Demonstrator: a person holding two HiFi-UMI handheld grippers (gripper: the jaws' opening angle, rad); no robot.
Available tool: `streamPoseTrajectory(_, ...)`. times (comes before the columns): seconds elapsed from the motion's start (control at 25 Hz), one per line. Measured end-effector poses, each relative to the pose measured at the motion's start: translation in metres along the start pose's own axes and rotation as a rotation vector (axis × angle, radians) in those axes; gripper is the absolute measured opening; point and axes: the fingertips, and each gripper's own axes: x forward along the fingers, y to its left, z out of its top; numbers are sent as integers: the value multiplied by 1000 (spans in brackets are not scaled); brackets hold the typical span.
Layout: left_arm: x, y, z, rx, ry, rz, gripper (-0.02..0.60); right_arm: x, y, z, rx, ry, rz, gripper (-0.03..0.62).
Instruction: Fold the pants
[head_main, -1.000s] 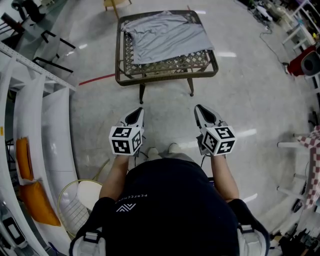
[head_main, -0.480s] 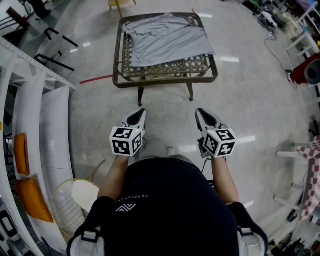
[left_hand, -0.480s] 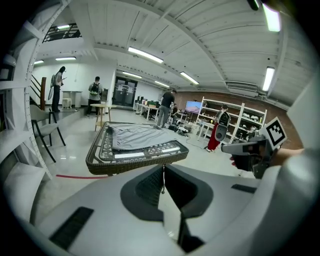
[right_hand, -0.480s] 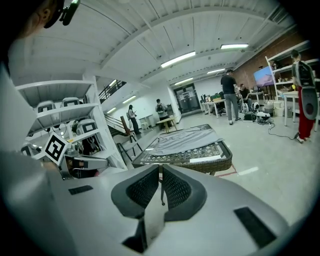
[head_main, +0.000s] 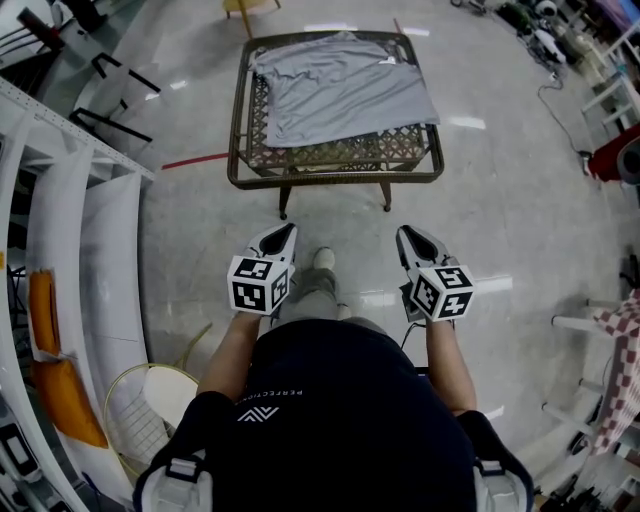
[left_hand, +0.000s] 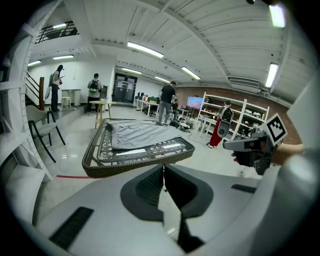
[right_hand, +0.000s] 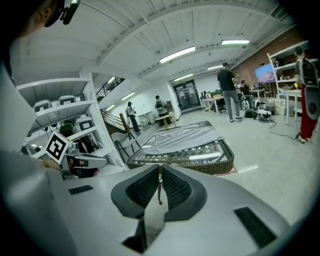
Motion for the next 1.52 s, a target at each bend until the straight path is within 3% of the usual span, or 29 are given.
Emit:
streamPoseTrajectory(0.84, 91, 56, 41, -5, 103, -44, 15, 92, -54, 52, 18, 58, -38, 44)
streamPoseTrajectory(0.88, 94, 60, 42, -6, 110, -52, 20, 97, -56, 54, 20, 64, -43, 44)
streamPoseTrajectory(0.96, 101, 66, 43, -12, 128, -73, 119, 108, -60, 56, 25, 77, -55, 44)
streamPoseTrajectory(1.52, 128, 115, 44, 4, 208, -85, 117, 153, -70, 73, 31, 114, -102, 44)
